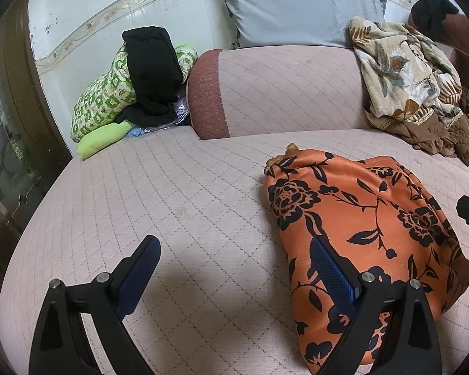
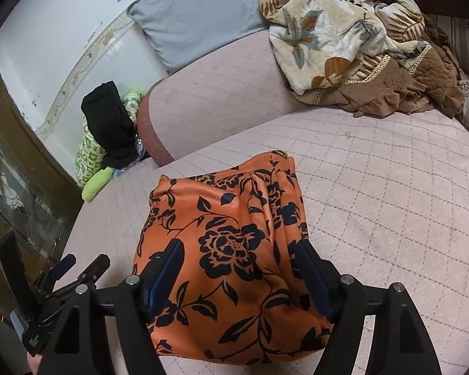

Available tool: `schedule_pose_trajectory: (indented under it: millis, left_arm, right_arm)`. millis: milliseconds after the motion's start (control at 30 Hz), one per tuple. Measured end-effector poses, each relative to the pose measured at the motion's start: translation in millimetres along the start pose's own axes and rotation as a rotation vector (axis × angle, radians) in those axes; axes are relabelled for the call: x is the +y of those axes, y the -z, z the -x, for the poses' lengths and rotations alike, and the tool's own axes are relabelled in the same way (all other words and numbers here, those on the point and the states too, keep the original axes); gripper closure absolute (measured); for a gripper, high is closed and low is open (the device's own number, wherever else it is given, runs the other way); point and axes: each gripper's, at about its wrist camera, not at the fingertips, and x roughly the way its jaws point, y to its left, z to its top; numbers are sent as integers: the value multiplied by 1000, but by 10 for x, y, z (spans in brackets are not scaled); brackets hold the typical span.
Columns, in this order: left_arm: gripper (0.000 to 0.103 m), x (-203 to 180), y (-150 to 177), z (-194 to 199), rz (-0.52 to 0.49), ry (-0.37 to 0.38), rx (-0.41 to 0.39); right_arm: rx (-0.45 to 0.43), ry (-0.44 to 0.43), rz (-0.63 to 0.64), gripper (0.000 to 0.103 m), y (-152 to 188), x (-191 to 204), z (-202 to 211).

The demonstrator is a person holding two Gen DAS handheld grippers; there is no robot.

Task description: Fold small clothes

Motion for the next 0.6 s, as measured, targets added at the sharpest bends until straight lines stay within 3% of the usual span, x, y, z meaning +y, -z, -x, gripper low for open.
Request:
schedule_pose_trajectory:
  millis: [200, 333, 600]
  left_arm:
    - [7, 2, -8, 1, 9, 18, 9]
    - [7, 28, -17, -19, 69, 110, 51]
    - [7, -32, -41, -75, 55, 95, 57]
  right_arm:
    - [-18, 24, -36, 26, -31, -82, 24]
    - [-9, -13, -129, 26, -81, -215, 3]
    - [-29, -33, -152, 23, -138, -317, 40]
